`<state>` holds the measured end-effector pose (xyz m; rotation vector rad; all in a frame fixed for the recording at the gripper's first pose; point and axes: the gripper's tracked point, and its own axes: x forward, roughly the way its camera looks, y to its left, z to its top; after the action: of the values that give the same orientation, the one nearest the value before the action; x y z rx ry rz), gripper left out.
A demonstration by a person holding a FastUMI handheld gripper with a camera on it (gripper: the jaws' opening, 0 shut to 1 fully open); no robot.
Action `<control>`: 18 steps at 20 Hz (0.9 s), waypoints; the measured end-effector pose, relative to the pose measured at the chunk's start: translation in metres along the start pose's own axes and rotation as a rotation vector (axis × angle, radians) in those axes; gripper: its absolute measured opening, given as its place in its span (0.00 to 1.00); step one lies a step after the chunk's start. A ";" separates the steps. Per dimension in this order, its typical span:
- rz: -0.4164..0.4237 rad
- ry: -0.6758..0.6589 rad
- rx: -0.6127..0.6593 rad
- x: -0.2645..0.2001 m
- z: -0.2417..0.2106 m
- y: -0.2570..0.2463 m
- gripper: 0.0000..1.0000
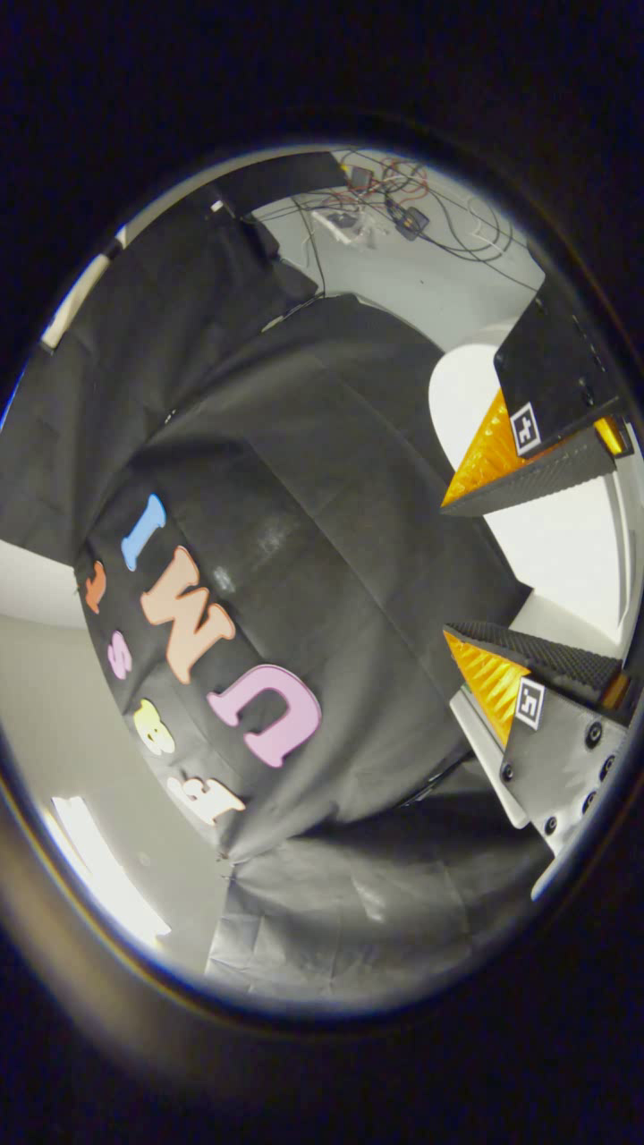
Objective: Open the toilet lid.
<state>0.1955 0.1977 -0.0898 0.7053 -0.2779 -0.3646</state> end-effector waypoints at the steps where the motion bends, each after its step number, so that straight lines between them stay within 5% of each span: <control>1: -0.021 -0.040 0.039 -0.003 0.002 -0.008 0.73; 12: -0.157 -0.173 0.347 -0.038 -0.044 -0.064 0.64; 18: -0.237 -0.154 0.394 -0.057 -0.080 -0.082 0.61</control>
<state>0.1547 0.2101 -0.2105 1.1045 -0.4204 -0.6005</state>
